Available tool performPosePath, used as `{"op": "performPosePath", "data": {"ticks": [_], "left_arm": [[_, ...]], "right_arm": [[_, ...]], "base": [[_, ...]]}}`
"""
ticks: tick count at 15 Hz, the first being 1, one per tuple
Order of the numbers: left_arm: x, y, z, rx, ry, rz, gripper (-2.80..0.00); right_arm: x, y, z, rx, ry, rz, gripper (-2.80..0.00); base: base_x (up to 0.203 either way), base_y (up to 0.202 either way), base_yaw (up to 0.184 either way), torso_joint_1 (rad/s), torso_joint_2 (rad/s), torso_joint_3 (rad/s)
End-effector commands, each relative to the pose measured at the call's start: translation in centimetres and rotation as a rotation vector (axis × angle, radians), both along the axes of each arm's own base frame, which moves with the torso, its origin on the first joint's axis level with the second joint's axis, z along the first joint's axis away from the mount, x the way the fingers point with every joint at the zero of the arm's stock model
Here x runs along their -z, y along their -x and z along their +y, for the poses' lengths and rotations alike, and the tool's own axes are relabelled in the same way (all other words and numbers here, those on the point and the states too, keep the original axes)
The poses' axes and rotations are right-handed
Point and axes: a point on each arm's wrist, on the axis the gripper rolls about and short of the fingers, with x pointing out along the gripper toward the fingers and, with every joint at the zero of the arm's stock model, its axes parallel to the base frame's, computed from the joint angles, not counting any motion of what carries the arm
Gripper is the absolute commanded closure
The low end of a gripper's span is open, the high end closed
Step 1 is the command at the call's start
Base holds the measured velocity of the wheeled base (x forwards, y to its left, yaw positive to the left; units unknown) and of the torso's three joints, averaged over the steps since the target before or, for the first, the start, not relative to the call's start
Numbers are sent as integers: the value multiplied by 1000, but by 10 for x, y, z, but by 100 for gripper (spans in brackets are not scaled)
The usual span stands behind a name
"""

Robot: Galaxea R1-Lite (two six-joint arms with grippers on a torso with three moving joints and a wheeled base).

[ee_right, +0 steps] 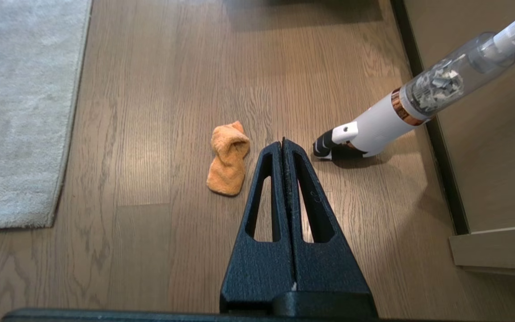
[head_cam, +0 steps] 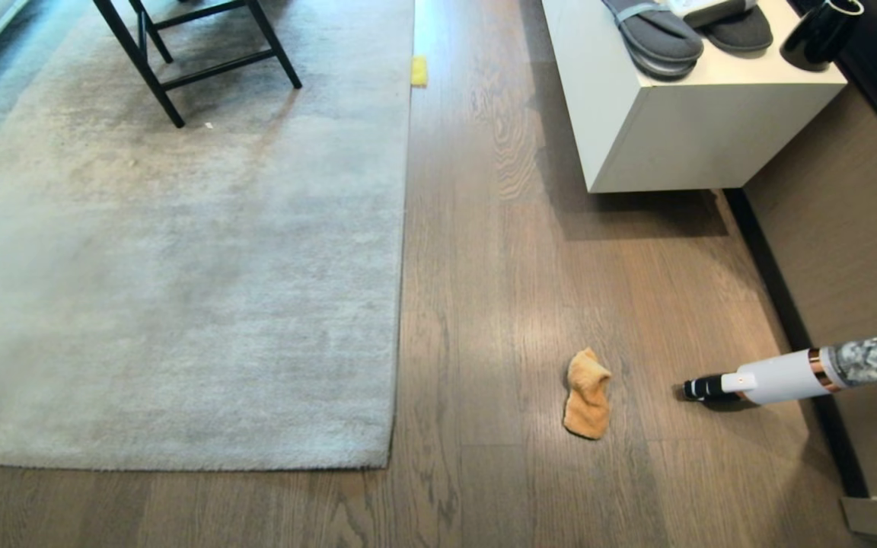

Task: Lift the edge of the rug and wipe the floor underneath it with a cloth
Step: Lift up the carpet

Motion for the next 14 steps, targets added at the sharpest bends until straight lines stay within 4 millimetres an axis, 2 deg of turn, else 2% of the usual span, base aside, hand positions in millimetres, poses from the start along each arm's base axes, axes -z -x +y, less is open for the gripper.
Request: {"op": "performPosePath", "data": {"ticks": [1,14], "left_arm": [[0,0,0,-1,0,2,0],[0,0,0,-1,0,1,0]], "right_arm": [[0,0,0,0,0,-1,0],[0,0,0,0,0,-1,0]], "base": [[0,0,0,7,2,-198],[0,0,0,3,3,-199]]}}
